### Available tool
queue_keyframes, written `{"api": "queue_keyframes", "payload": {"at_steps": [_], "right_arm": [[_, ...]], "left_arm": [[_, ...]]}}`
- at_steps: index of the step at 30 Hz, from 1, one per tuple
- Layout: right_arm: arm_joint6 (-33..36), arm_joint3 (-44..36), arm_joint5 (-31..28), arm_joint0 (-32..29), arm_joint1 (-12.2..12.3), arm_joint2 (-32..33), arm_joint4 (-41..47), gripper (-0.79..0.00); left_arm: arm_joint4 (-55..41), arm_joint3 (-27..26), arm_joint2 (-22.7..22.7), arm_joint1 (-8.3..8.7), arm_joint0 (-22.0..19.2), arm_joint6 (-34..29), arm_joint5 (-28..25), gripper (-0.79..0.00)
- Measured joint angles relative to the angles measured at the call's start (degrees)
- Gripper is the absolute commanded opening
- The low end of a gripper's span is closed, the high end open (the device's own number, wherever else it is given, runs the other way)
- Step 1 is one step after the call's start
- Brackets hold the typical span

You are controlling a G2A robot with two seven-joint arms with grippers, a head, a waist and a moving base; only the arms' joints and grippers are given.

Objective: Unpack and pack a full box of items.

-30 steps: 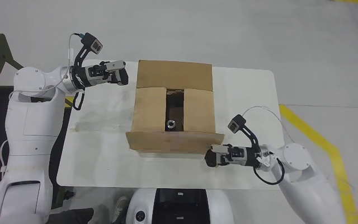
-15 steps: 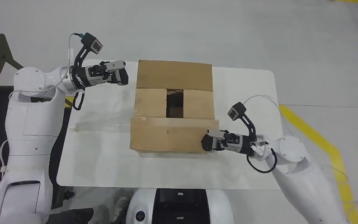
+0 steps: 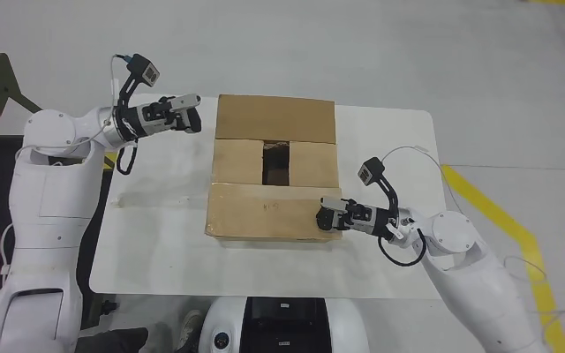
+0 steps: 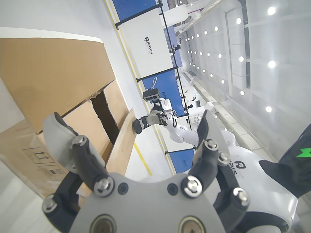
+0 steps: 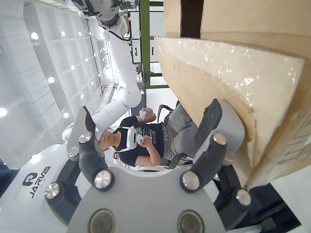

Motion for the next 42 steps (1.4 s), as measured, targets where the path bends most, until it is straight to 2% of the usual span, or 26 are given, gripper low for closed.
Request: {"api": "queue_keyframes", "payload": {"at_steps": [10, 23, 32, 42], "right_arm": [[0.01, 0.0, -0.01, 0.0, 0.0, 0.01, 0.02, 0.0], [0.01, 0.0, -0.01, 0.0, 0.0, 0.01, 0.02, 0.0], [0.01, 0.0, -0.01, 0.0, 0.0, 0.01, 0.02, 0.0], [0.01, 0.0, -0.01, 0.0, 0.0, 0.01, 0.02, 0.0]], "left_arm": [[3.1, 4.9, 0.97, 0.11, -1.2, 2.63, -2.22, 0.0], [7.12, 18.43, 9.79, -1.87, -9.15, 5.52, -6.65, 0.0], [7.12, 25.95, 16.45, -4.35, -14.53, 7.59, -10.09, 0.0], [4.24, 35.94, 23.67, -8.38, -21.13, 8.87, -13.77, 0.0]]}}
